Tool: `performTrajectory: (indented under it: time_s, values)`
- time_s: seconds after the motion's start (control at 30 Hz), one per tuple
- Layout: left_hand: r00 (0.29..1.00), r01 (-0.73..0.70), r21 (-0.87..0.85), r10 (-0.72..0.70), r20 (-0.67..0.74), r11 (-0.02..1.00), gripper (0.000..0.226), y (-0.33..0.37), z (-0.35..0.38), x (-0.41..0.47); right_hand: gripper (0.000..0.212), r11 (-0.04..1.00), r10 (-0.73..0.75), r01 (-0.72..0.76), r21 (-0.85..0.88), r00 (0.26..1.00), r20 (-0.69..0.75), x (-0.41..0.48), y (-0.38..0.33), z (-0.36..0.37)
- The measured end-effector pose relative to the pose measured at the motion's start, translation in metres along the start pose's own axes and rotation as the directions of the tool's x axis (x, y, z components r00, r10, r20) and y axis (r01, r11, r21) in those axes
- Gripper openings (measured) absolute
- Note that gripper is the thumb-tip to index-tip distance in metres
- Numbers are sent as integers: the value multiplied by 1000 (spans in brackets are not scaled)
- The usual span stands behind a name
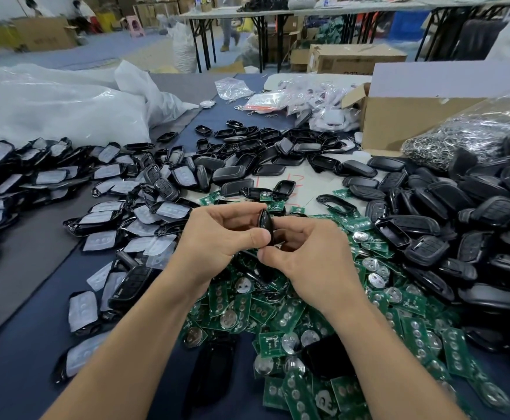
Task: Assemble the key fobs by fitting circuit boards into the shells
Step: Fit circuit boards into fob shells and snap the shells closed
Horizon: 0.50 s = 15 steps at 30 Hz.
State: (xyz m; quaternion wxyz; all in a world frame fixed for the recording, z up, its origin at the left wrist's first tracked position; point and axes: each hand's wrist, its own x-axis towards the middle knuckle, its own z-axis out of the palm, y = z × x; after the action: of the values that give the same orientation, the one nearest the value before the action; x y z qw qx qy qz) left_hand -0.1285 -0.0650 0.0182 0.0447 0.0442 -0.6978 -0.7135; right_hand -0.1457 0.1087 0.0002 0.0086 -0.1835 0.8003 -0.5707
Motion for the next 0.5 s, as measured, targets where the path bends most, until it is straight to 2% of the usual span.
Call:
performTrajectory:
  time_s: [0.13, 0.3, 0.5]
  values:
    - [999, 25, 26, -26, 40, 999, 45, -2, -3, 1, 43, 992, -69, 61, -107, 995, -72, -2, 0, 3]
    - [999, 22, 14, -23, 30, 1000, 56, -2, -6, 1, 41, 983, -131, 118, -143, 988, -83, -2, -3, 5]
    - [997, 44, 0, -44, 67, 999, 58, -2, -8, 4, 42, 984, -108, 100, -150, 993, -49, 0, -2, 2]
